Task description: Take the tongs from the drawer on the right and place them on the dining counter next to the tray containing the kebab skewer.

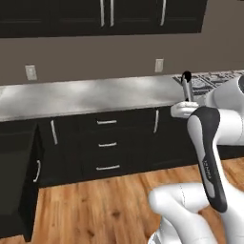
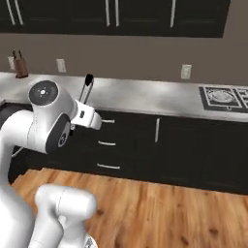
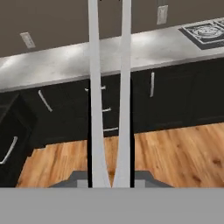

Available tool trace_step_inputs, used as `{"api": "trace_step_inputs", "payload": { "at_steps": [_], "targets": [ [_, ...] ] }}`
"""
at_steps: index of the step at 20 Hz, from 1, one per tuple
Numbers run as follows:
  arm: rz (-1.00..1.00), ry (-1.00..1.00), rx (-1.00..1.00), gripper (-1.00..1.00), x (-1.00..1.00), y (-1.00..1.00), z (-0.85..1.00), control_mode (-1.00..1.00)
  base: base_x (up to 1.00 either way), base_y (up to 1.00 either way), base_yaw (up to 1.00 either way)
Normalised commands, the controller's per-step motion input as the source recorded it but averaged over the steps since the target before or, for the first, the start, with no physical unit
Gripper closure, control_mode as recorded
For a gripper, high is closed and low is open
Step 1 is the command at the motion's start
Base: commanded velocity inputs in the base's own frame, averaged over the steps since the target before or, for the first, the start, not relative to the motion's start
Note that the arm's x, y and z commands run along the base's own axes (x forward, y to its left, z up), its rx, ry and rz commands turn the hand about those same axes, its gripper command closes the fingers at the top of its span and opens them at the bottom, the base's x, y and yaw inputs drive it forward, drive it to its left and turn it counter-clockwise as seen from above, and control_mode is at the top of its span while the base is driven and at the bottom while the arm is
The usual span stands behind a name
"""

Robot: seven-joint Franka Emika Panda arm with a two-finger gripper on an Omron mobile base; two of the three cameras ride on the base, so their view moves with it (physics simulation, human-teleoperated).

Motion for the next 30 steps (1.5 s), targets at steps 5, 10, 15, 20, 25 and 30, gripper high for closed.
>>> {"api": "trace_step_inputs", "payload": {
  "at_steps": [5, 10, 15, 20, 25, 30],
  "targets": [
    [0.00, 0.00, 0.00, 1.00, 0.00, 0.00, 0.00, 1.00, 0.00, 0.00, -1.00],
    [0.00, 0.00, 0.00, 1.00, 0.00, 0.00, 0.00, 1.00, 0.00, 0.00, -1.00],
    [0.00, 0.00, 0.00, 1.00, 0.00, 0.00, 0.00, 1.00, 0.00, 0.00, -1.00],
    [0.00, 0.00, 0.00, 1.00, 0.00, 0.00, 0.00, 1.00, 0.00, 0.00, -1.00],
    [0.00, 0.00, 0.00, 1.00, 0.00, 0.00, 0.00, 1.00, 0.00, 0.00, -1.00],
    [0.00, 0.00, 0.00, 1.00, 0.00, 0.00, 0.00, 1.00, 0.00, 0.03, -1.00]
  ]
}}
